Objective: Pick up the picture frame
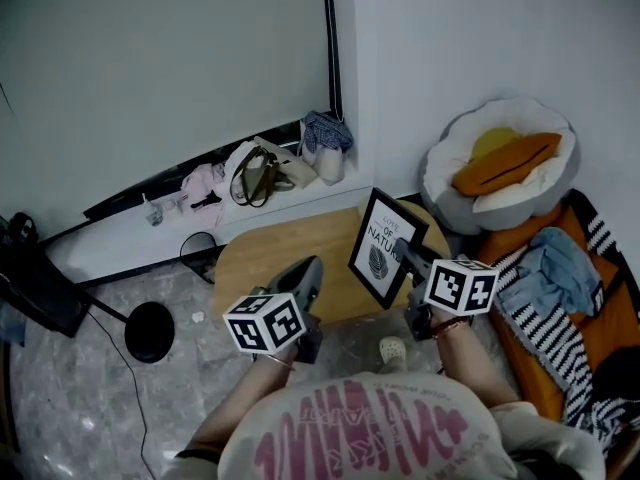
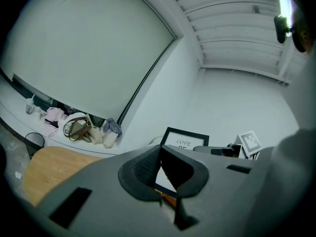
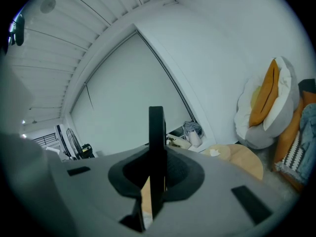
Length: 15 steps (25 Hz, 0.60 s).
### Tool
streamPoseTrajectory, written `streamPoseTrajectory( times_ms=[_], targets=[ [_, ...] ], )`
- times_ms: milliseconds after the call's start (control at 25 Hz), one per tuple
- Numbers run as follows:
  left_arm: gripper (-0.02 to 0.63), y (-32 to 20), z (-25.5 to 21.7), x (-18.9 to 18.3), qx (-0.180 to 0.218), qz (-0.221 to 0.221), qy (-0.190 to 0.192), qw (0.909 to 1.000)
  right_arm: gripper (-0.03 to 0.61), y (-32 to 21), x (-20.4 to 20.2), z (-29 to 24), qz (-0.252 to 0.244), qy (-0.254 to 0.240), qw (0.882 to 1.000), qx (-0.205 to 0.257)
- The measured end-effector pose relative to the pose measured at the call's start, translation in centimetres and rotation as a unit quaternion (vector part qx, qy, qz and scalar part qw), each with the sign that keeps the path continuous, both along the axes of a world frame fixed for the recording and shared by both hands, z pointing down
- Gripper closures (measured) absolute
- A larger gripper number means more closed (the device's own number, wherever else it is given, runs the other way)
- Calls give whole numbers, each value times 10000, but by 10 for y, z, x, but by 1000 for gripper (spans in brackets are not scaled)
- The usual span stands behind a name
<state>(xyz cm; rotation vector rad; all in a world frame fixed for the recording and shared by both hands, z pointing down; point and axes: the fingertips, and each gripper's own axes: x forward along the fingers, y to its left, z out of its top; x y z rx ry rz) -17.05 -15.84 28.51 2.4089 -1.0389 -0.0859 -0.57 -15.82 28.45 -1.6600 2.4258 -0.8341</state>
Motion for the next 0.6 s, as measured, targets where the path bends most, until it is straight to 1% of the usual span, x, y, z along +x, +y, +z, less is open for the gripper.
streamPoseTrajectory(
  times_ms=[200,440,600],
  targets=[
    [611,33,20,-10,-51,49,94,9999,532,37,-14,16,17,130,9999,-53],
    [611,37,27,-10,-249,149,58,9996,532,43,-16,19,82,151,9996,-227],
    [611,45,35,-11,-310,180,53,9993,532,52,-17,25,101,136,9995,-266]
  ],
)
